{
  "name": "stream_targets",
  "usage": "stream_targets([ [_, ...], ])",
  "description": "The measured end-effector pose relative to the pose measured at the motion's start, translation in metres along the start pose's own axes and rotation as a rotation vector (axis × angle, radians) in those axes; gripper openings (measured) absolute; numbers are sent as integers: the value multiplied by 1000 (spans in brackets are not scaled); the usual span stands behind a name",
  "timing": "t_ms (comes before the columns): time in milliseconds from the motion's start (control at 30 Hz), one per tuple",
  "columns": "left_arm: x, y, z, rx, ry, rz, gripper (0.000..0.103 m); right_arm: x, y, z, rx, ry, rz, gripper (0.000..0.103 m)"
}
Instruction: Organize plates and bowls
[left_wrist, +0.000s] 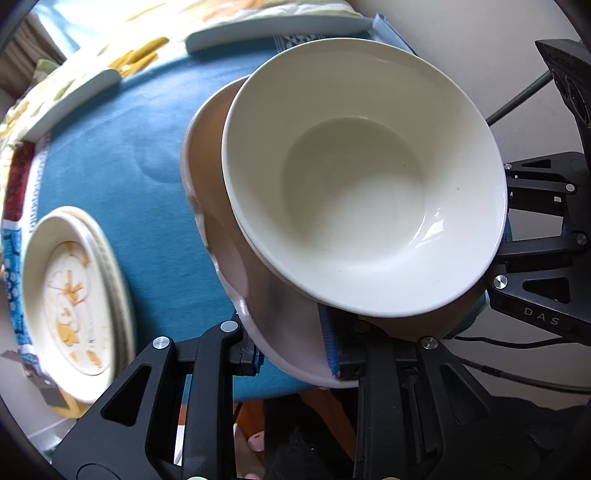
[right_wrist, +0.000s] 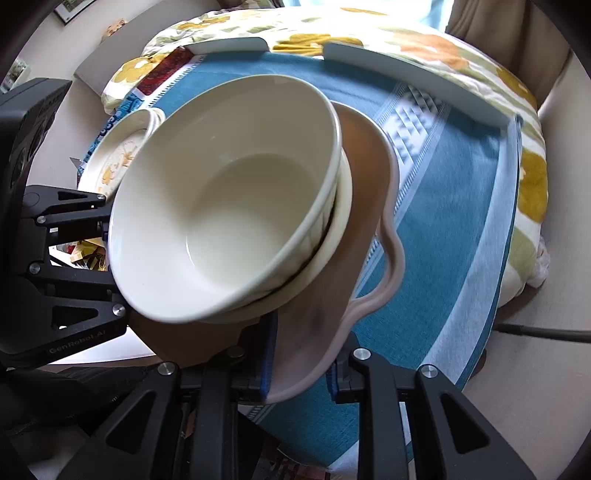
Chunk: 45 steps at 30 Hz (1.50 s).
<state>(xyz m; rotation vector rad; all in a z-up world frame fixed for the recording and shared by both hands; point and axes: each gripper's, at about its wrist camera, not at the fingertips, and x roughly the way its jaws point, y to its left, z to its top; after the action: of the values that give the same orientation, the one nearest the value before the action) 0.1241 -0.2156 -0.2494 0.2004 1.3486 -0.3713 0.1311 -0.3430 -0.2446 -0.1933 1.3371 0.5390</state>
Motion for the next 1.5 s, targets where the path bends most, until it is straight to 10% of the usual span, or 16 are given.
stream_targets([
  [467,-88,118,-21,57,-77,33,22,-29,113,77,-11,-89,-40,20],
  [900,-59,230,-59,89,19,19,22,31,200,115,68,-44,-7,20],
  [1500,-31,265,-74,110,60,-39,22,72,225,118,143,-20,-49,21],
])
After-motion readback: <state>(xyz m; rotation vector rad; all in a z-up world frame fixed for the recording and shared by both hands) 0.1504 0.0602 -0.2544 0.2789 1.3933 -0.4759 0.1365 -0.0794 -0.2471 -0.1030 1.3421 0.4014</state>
